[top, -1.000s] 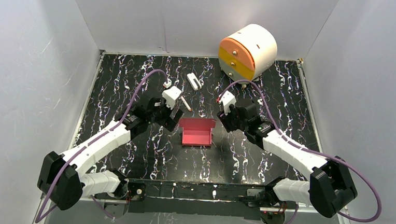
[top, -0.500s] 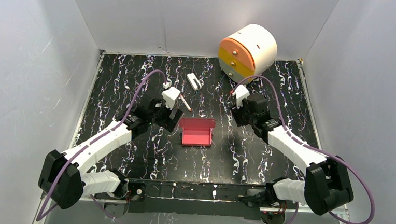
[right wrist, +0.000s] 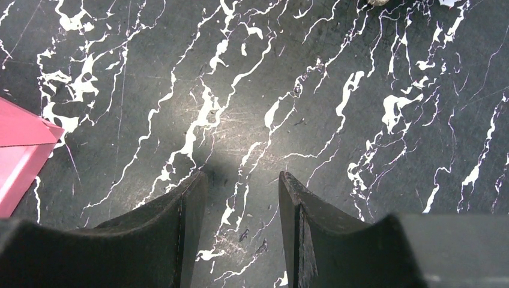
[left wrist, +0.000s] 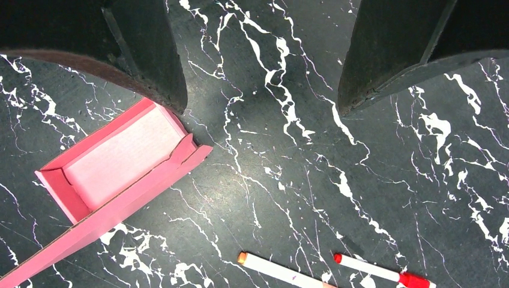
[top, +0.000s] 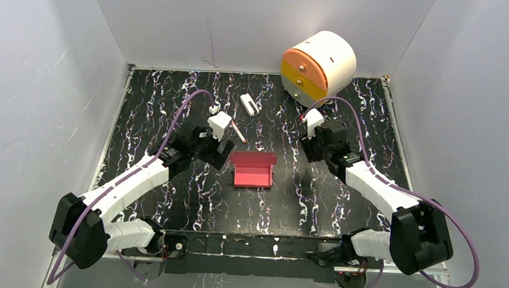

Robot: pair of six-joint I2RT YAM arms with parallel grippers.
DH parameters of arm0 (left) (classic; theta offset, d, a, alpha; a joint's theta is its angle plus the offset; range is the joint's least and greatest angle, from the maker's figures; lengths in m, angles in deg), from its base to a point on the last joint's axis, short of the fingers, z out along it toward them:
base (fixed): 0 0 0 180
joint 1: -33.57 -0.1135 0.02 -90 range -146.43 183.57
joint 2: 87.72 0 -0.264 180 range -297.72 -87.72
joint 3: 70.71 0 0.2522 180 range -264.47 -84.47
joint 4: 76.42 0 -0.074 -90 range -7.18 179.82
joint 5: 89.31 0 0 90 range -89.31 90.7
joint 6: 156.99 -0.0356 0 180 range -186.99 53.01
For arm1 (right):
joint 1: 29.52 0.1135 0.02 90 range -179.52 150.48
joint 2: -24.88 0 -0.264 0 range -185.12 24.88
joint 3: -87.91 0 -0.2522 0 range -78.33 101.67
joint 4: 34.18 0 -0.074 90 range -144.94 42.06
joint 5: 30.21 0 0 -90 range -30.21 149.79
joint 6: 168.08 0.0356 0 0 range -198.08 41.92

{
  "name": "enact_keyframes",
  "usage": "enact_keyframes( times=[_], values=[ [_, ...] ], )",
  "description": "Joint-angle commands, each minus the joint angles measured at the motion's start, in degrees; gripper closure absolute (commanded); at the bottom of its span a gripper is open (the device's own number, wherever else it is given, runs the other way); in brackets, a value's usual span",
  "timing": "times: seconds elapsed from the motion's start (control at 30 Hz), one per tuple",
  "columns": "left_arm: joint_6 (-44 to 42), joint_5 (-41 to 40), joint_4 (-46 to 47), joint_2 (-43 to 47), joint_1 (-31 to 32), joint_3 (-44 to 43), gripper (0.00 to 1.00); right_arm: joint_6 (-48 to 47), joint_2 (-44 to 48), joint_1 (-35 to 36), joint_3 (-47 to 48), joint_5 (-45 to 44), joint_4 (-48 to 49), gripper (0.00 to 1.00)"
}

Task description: Fold the paper box

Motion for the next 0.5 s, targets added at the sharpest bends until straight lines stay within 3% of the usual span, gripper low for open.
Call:
enact_keyframes(
  times=[0.0,0.47],
  values=[
    [-1.4,1.6,-0.6,1.0,-0.6,-0.5,0.08,0.3,0.6,-0.2,-0.2,0.2,2.2,0.45],
    [-5.8,7.8,-2.7,-3.6,-0.9,-2.0,0.12,0.3,-1.5,-0.3,3.6,0.2,2.2,0.45]
  ],
)
